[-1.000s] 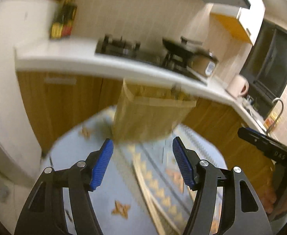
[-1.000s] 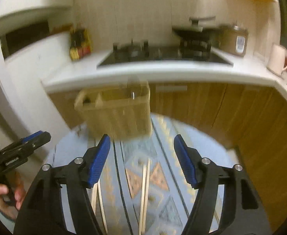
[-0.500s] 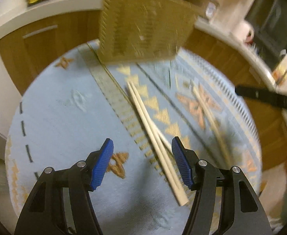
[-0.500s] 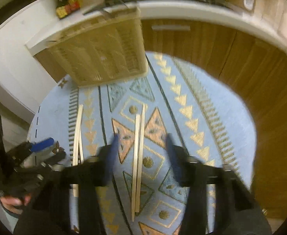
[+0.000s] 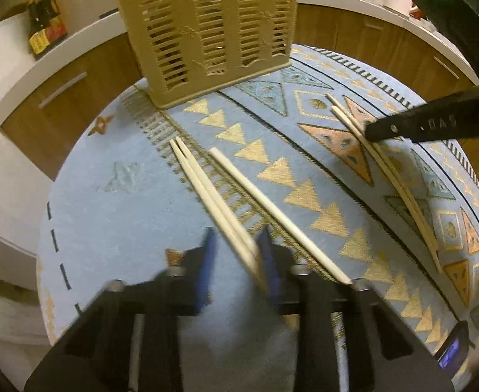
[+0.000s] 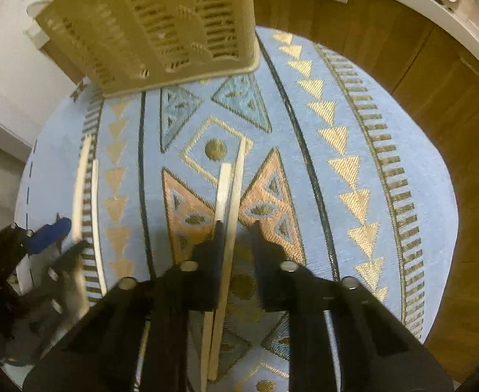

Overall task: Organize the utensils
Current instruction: 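Grasp a pair of chopsticks with the left tool while the right tool grasps one chopstick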

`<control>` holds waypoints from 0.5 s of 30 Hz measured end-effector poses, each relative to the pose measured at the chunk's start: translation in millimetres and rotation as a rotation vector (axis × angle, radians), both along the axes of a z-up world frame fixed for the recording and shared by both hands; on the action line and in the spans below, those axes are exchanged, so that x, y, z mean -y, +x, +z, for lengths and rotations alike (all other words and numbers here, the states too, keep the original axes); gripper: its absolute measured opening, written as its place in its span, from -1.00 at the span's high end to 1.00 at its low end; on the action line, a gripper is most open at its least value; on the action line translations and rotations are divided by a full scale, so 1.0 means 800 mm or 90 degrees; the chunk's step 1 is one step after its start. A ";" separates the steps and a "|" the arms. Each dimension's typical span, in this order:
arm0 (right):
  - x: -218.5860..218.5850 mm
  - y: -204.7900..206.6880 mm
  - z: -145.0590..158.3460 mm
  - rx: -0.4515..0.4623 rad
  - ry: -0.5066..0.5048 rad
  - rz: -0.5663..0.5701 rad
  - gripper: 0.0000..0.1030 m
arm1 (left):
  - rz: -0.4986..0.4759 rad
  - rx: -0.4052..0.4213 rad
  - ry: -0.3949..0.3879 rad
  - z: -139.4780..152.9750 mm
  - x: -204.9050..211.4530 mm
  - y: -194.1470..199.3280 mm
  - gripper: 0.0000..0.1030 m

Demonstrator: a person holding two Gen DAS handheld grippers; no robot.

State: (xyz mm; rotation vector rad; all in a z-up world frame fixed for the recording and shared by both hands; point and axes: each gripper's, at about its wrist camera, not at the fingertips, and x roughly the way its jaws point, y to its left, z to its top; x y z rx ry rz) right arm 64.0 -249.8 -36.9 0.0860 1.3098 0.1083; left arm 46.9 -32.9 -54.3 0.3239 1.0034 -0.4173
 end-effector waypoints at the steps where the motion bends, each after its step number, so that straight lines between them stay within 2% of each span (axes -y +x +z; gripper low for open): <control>1: 0.000 -0.001 -0.002 -0.002 0.006 0.005 0.81 | -0.001 -0.006 -0.004 0.001 -0.003 0.002 0.64; 10: -0.004 -0.003 -0.001 -0.041 -0.018 0.043 0.80 | 0.017 -0.045 -0.036 0.002 -0.019 0.016 0.65; 11: -0.006 -0.002 -0.003 -0.046 -0.019 0.046 0.80 | 0.019 -0.052 -0.038 0.002 -0.018 0.019 0.62; 13: -0.005 0.000 -0.003 -0.059 -0.018 0.051 0.80 | 0.022 -0.062 -0.045 0.001 -0.015 0.025 0.39; 15: -0.007 0.006 -0.003 -0.076 -0.017 0.064 0.80 | 0.014 -0.061 -0.029 0.000 -0.008 0.030 0.39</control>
